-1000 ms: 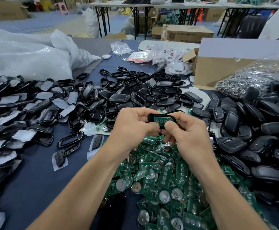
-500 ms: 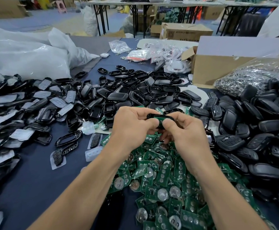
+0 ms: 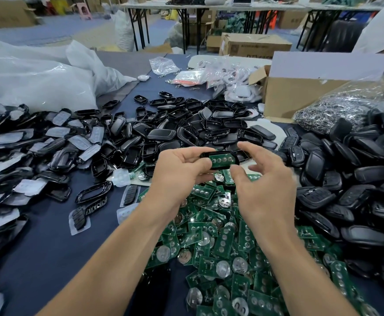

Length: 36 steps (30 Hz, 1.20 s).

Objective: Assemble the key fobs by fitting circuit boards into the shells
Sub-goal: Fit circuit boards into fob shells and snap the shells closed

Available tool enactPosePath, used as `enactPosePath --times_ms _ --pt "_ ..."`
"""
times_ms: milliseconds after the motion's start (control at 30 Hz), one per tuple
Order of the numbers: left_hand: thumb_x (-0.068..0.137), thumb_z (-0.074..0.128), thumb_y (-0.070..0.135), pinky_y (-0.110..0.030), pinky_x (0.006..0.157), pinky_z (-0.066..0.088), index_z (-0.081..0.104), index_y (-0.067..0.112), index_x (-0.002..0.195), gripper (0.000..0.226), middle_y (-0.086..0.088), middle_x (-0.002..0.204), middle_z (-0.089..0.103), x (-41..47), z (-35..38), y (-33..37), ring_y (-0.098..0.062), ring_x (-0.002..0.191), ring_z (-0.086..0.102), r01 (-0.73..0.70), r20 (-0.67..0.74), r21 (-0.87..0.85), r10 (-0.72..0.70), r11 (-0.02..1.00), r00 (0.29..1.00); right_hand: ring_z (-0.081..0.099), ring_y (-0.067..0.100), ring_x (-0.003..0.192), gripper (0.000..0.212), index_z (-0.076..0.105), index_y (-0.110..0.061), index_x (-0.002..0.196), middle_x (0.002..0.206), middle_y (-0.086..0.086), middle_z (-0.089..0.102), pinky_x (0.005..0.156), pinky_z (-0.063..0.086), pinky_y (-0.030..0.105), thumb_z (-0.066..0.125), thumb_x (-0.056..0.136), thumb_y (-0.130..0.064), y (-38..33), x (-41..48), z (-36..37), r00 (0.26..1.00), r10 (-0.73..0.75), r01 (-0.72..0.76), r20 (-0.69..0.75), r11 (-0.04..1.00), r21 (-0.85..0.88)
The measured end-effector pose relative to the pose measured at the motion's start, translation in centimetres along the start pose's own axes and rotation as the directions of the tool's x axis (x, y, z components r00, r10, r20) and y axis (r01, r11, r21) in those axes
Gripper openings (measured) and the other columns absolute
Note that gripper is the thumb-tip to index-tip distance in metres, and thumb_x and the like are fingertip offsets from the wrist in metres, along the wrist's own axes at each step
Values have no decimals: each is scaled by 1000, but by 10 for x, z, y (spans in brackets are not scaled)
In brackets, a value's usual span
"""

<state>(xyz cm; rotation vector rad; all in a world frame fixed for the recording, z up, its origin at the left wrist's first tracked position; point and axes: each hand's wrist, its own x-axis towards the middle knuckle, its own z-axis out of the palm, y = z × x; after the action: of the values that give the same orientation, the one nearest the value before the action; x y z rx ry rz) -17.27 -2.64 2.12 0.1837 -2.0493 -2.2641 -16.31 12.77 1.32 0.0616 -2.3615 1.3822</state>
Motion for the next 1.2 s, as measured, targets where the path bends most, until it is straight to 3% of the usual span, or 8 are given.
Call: enactPosePath --times_ms 100,200,467,600,700,800,933,1200 --pt "94 68 -8 -21 67 61 80 19 94 30 -4 86 82 -1 4 -2 -16 76 79 -9 -31 -11 9 1000 999 64 13 116 40 73 -31 127 116 -35 52 104 53 43 79 90 -17 -5 -3 2 999 -45 45 16 999 -14" --pt "93 68 -8 -20 66 60 80 21 91 32 -2 81 81 -3 10 -5 -13 71 77 -19 -76 -17 18 1000 997 65 18 119 41 72 -23 131 125 -19 61 108 52 43 78 91 -14 -7 -7 5 996 -90 90 2 994 -62" --pt "93 71 -5 -24 71 62 82 20 92 27 -7 85 81 -3 9 -6 -19 79 79 -47 -175 -24 43 999 984 39 -18 124 41 70 -25 134 135 -4 68 99 26 -7 73 94 -14 -2 -10 10 986 -161 165 47 983 -85" --pt "95 70 -2 -25 67 62 80 12 98 18 -10 88 81 -3 9 -7 -24 78 79 1 -145 -77 -12 997 989 68 -11 88 31 75 -32 120 89 -33 71 79 52 8 74 93 -18 4 -3 10 999 29 -27 -26 995 92" --pt "96 69 -1 -23 66 61 78 11 101 16 -8 91 82 -2 7 -5 -25 81 80 57 -84 -145 -70 988 994 77 16 70 24 75 -25 103 79 -2 80 68 63 28 69 96 -3 5 8 7 952 263 -307 158 813 494" --pt "88 82 13 -21 78 61 81 28 103 22 9 94 81 -3 4 -8 -7 89 77 -94 -198 234 142 968 970 76 27 64 18 71 -15 102 75 16 77 60 61 27 69 95 1 7 12 4 924 308 -380 225 693 612" --pt "82 87 30 -34 74 59 80 39 98 20 12 90 80 -14 8 -10 -11 75 73 -281 -141 745 555 604 820 76 27 63 16 71 -15 97 71 13 76 59 60 28 71 93 1 9 11 8 932 304 -360 195 732 578" --pt "83 84 44 -28 71 51 83 38 96 15 10 89 80 -13 11 -5 -14 65 65 -156 -122 845 469 511 875 76 27 63 14 75 -12 85 69 13 75 58 61 29 74 92 0 11 10 10 929 312 -370 200 751 547"
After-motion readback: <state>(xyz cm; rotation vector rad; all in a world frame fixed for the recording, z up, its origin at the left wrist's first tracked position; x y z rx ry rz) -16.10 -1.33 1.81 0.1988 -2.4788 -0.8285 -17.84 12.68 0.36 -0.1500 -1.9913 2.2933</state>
